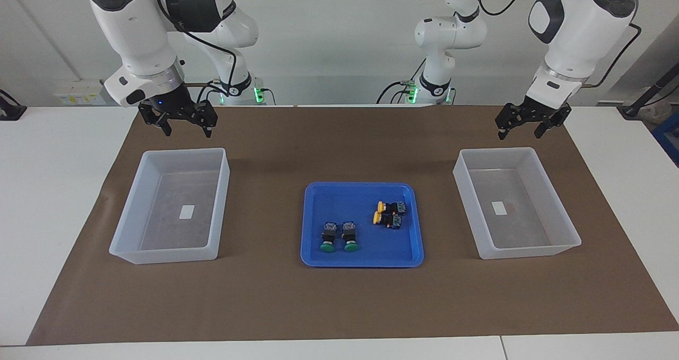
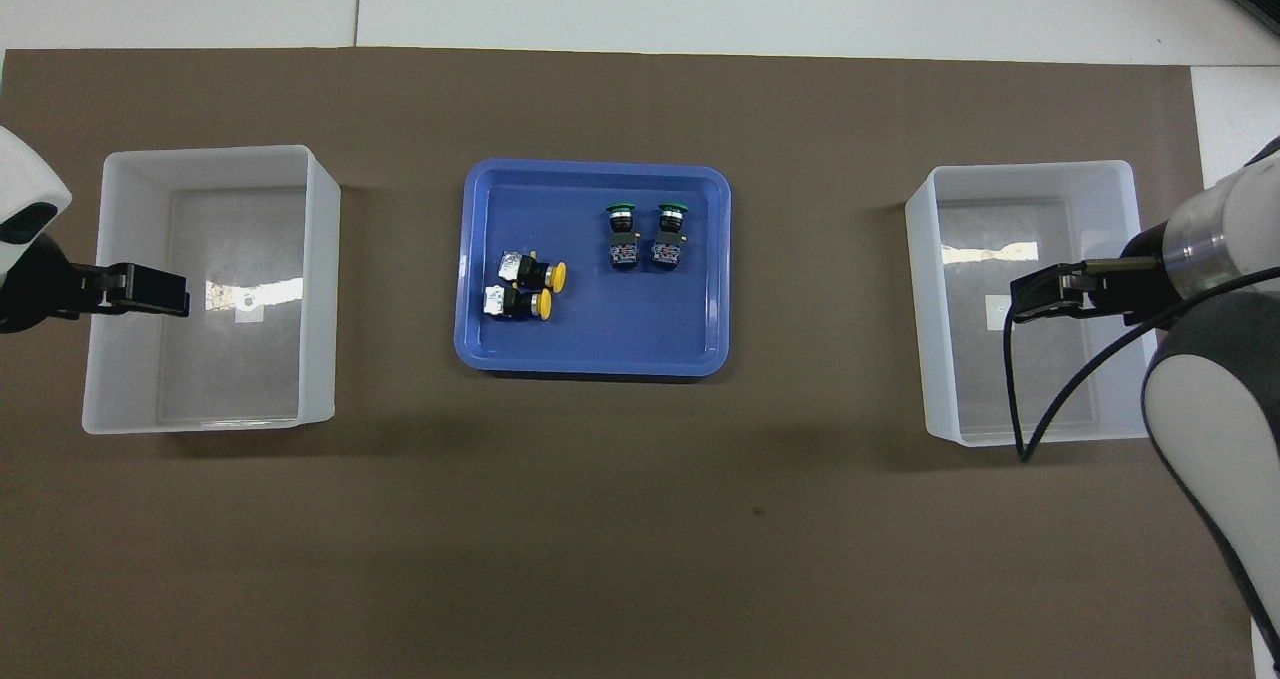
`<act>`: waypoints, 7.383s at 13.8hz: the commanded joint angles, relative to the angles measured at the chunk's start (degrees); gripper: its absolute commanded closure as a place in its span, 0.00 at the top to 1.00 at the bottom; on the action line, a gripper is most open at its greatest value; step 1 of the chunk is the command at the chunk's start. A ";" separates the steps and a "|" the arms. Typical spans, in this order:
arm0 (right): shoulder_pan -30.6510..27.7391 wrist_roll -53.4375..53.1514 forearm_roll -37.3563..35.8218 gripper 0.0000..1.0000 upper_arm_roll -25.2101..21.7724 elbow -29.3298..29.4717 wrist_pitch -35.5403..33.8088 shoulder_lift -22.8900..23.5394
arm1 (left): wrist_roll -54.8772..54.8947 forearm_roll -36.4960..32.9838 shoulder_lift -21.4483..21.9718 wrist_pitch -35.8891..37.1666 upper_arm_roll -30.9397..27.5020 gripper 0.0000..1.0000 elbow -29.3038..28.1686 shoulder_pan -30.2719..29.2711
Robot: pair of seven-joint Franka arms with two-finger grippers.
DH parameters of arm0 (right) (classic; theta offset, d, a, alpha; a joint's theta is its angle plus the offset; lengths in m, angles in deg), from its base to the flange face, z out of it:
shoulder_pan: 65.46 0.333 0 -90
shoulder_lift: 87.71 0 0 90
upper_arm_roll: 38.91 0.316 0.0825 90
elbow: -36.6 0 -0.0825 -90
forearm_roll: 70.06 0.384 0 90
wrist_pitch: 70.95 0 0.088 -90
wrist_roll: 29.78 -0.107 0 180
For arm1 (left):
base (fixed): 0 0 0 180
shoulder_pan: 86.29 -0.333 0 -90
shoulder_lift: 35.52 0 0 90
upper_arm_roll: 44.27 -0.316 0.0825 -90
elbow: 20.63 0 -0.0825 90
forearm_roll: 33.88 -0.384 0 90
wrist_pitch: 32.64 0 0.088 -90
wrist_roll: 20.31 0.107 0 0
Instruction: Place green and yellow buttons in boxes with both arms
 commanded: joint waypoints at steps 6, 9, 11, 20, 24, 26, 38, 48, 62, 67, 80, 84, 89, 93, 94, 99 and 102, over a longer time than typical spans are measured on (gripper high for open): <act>-0.65 1.68 1.61 1.00 -0.10 -1.23 0.81 -1.10 | 3.77 -0.81 1.54 -1.45 0.10 1.00 -2.03 -0.51; -0.56 1.68 1.61 1.00 -0.10 -1.23 0.81 -1.10 | 2.45 -0.81 1.36 -1.98 0.02 1.00 -1.59 -0.51; -0.56 1.68 1.61 1.00 -0.10 -1.23 0.81 -1.10 | -0.70 -0.72 1.36 -3.29 0.11 1.00 -1.85 -0.51; -0.56 1.69 1.61 1.00 -0.10 -1.23 0.81 -1.10 | -23.79 0.07 -6.62 -12.60 0.37 1.00 -2.56 8.43; -0.65 1.69 1.61 1.00 -0.10 -1.23 0.81 -1.19 | -42.40 0.07 -9.27 -16.29 0.46 1.00 -2.90 12.05; -0.56 1.68 1.61 1.00 -0.10 -1.23 0.81 -1.19 | -50.52 0.07 -9.10 -20.51 0.46 1.00 -5.27 13.28; -0.56 1.69 1.61 1.00 -0.10 -1.23 0.81 -1.10 | -83.39 0.07 -14.96 -34.49 0.37 1.00 -9.85 19.95; -0.65 1.68 1.61 1.00 -0.02 -1.23 0.81 -1.10 | -92.65 -0.11 -21.58 -37.40 0.37 1.00 -9.85 25.24; -0.65 1.77 1.61 1.00 -0.10 -1.23 0.81 -1.10 | -95.29 -0.11 -26.41 -41.52 0.28 1.00 -10.29 29.46; -0.56 1.77 1.61 1.00 -0.10 -1.23 0.81 -1.10 | -95.11 -0.11 -27.29 -44.42 0.11 1.00 -9.07 27.27; 5.31 1.00 1.61 1.00 0.95 -3.16 11.85 1.86 | -94.85 -0.11 -27.99 -47.24 0.19 0.34 -9.23 26.21; 12.25 -8.32 1.09 1.00 1.04 -0.19 22.58 10.82 | -94.59 -0.19 -27.91 -46.28 0.19 0.00 -9.15 26.21; 19.54 -15.80 0.47 1.00 0.95 9.57 29.98 24.54 | -94.41 -0.90 -28.17 -38.29 0.11 0.00 -3.10 24.46; 22.71 -21.14 -3.47 1.00 0.95 11.77 33.76 30.43 | -92.31 -1.78 -30.10 -30.74 0.19 0.00 4.37 21.99; 23.86 -23.78 -5.22 1.00 0.95 13.17 35.07 32.45 | -91.78 -1.69 -30.54 -28.81 0.19 0.00 6.65 21.90; 23.35 -26.44 -8.58 0.87 0.95 13.80 41.14 36.42 | -81.69 -0.73 -30.20 -18.95 0.63 0.00 12.82 17.34; 23.26 -28.46 -8.58 0.74 0.95 13.02 45.10 37.92 | -74.05 0.76 -27.30 -15.97 1.25 0.00 13.26 13.65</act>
